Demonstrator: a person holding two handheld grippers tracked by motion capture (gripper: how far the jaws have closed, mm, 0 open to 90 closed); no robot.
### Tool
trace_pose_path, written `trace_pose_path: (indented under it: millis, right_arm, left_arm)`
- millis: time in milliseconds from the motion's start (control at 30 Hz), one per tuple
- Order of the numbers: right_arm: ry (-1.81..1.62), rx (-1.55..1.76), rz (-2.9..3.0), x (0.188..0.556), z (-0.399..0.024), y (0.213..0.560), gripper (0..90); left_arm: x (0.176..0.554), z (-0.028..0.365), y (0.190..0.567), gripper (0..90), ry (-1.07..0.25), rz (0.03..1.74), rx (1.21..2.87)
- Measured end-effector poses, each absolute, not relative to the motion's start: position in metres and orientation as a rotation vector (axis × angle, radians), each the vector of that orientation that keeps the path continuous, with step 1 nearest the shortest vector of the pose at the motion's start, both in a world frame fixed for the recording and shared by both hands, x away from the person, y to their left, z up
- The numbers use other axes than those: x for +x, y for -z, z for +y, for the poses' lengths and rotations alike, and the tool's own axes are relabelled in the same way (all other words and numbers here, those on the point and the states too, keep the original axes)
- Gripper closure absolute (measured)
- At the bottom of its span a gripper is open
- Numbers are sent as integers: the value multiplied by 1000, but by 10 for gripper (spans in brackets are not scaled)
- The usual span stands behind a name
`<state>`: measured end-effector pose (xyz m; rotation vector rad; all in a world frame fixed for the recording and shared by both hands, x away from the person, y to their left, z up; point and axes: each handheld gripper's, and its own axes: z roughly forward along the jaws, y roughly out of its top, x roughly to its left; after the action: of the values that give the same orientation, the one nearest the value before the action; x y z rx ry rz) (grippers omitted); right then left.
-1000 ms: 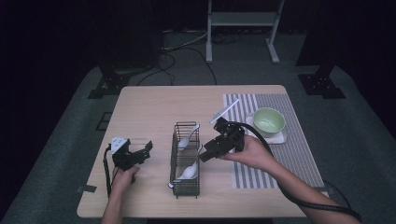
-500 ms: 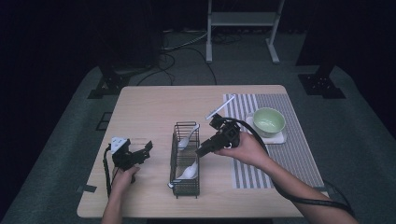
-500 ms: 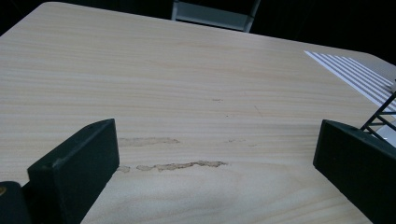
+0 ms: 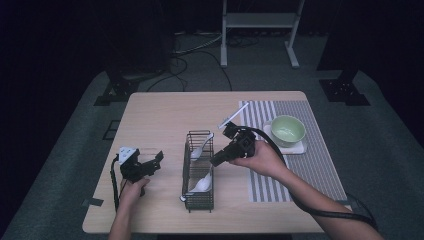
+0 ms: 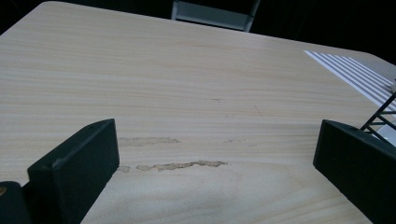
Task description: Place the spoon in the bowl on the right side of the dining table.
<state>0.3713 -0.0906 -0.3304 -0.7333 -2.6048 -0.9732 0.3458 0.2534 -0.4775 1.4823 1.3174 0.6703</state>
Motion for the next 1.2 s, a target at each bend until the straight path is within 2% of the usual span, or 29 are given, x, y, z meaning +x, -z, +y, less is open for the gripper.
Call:
trace_pose_path:
  millis: [600,1200]
  right_arm:
    - [951,-617,-2703,361,-85,324,758]
    - [997,-634,-2665,363,-89,322,764]
  left_arm:
    - [346,254,478,0,-666,1320,1479]
    - [346,254,478,0,-665,1321,1477]
